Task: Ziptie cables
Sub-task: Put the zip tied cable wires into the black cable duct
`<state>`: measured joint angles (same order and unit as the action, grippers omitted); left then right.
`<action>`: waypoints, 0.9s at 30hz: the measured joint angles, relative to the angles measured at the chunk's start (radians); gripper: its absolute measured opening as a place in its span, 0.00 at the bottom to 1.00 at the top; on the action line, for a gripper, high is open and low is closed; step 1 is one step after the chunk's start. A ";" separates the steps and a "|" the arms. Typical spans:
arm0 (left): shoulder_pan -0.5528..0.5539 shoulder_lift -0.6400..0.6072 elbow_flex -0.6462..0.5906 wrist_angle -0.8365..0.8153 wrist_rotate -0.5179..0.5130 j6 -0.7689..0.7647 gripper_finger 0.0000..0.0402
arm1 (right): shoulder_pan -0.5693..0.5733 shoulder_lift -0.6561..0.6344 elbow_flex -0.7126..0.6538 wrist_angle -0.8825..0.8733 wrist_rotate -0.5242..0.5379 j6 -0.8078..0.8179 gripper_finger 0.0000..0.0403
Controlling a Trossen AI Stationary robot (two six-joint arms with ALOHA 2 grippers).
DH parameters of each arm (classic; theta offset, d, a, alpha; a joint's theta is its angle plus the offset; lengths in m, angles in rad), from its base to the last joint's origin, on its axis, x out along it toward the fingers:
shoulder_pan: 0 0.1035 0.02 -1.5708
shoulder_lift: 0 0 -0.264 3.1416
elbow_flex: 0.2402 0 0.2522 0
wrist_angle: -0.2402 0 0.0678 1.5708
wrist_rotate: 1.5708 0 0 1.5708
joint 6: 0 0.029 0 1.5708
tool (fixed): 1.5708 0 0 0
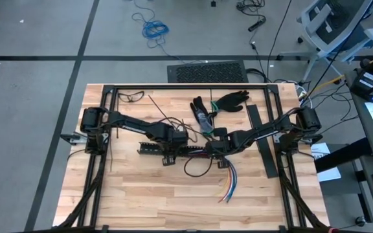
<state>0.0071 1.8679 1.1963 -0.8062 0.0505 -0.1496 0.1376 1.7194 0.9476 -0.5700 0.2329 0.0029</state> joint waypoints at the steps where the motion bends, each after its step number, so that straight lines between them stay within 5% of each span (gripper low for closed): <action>1: 0.000 0.000 0.002 -0.035 0.000 0.011 0.00 | 0.001 0.005 0.000 0.002 -0.001 0.000 0.00; 7: 0.002 0.003 0.033 -0.103 -0.018 0.060 0.00 | 0.000 0.019 -0.001 0.013 -0.009 0.006 0.00; 18: 0.003 0.002 0.087 0.130 0.117 0.129 0.02 | 0.000 0.003 -0.003 0.030 -0.029 0.014 0.00; 27: 0.002 0.006 0.087 0.270 0.203 0.097 0.31 | 0.000 0.003 -0.003 0.043 -0.029 0.011 0.00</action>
<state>0.0090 1.8737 1.2831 -0.5366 0.2531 -0.0527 0.1375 1.7226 0.9444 -0.5271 0.2039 0.0135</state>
